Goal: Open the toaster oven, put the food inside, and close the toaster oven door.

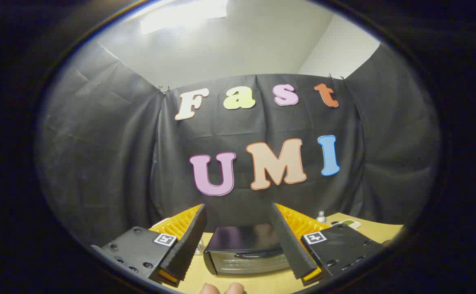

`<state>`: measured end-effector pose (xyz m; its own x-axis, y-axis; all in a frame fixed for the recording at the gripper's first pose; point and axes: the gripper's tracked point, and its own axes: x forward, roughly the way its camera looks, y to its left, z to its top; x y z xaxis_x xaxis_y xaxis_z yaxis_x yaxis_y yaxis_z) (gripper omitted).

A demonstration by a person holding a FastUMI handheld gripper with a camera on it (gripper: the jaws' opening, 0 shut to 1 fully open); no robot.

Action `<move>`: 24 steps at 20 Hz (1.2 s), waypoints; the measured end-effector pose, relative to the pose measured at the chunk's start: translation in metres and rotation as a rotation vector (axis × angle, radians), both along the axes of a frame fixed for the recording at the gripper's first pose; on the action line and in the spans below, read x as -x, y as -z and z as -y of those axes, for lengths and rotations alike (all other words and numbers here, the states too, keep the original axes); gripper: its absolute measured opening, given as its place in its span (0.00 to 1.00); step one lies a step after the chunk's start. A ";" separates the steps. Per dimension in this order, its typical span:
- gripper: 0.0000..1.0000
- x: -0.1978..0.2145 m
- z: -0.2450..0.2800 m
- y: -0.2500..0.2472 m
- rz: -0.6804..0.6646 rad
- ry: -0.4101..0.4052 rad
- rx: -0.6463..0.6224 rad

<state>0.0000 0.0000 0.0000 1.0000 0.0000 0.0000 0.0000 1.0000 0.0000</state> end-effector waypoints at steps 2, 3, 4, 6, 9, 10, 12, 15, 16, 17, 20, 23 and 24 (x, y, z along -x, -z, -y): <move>0.96 -0.003 0.021 0.022 -0.024 0.057 -0.010; 0.96 -0.005 0.024 0.024 -0.007 0.066 -0.012; 0.96 -0.009 0.027 0.019 0.026 0.064 -0.011; 0.96 -0.017 0.031 0.013 0.070 0.049 -0.035; 0.96 -0.015 0.050 0.004 0.093 0.075 -0.015; 0.96 -0.012 0.053 0.002 0.098 0.085 -0.007; 0.96 -0.006 0.054 -0.001 0.099 0.089 -0.003; 0.96 -0.001 0.054 -0.002 0.098 0.086 0.004; 0.96 -0.002 0.052 -0.002 0.095 0.083 -0.001; 0.96 -0.002 0.050 -0.001 0.094 0.079 -0.007; 0.96 -0.010 0.044 0.012 0.063 0.068 -0.014; 0.96 -0.029 0.034 0.043 -0.003 0.054 0.013; 0.96 -0.035 0.028 0.054 -0.023 0.041 0.015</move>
<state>0.0353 -0.0278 -0.0543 0.9989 -0.0416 -0.0223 0.0413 0.9990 -0.0158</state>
